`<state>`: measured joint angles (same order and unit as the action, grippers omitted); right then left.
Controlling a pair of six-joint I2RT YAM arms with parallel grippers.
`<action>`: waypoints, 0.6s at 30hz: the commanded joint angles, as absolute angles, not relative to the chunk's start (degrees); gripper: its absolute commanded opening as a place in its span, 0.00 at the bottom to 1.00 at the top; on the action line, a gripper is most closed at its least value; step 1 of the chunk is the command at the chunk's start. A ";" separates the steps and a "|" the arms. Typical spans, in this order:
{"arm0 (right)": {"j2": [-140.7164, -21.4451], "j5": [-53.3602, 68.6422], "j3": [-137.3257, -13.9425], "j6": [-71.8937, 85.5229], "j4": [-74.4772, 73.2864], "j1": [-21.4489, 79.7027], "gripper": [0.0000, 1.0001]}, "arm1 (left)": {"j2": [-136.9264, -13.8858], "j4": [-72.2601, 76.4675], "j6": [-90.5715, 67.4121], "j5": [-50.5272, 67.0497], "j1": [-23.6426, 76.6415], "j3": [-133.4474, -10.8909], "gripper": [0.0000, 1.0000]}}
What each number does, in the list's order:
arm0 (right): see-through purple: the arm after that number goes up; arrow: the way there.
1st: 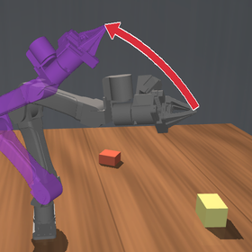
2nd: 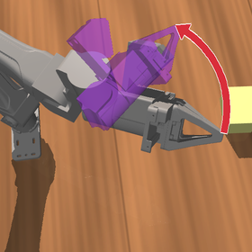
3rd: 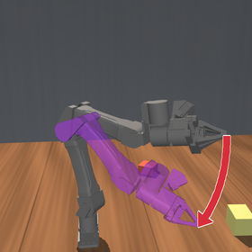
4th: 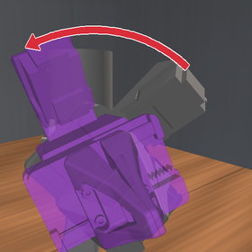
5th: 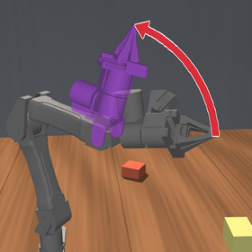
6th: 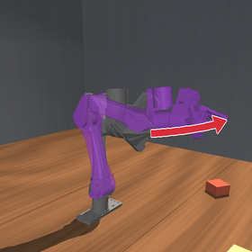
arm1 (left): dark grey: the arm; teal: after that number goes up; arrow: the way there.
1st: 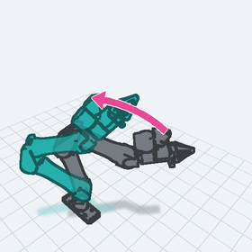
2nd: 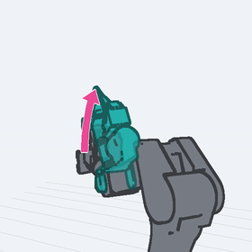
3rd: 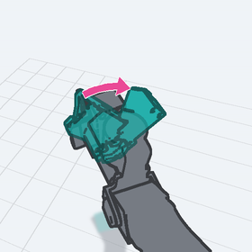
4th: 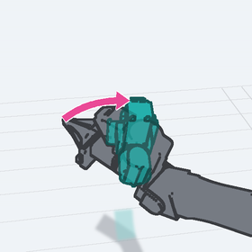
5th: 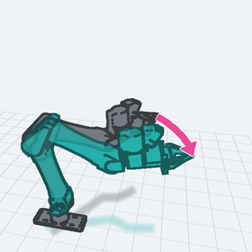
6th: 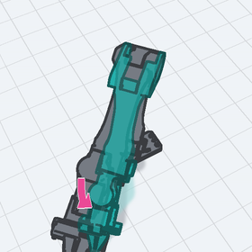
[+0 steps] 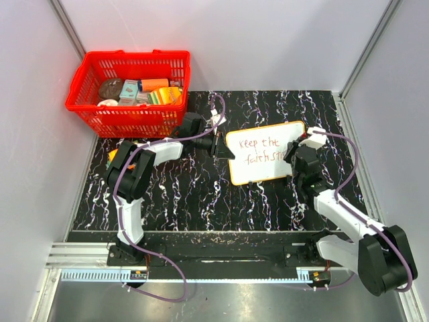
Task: Write a sentence on the whiteboard
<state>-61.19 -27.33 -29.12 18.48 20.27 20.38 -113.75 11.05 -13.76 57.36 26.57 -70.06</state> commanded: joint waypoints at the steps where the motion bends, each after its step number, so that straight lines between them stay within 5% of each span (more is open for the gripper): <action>1: -63.10 -27.16 -30.32 18.10 22.59 19.95 0.00 | -116.72 4.92 -4.92 52.30 28.12 -67.85 0.00; 18: -64.42 -27.16 -29.88 18.63 23.64 19.95 0.00 | -116.89 4.83 -5.01 52.38 28.21 -67.85 0.00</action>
<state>-64.36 -27.29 -29.12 18.46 20.53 20.38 -113.75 11.05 -13.76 57.36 26.57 -70.06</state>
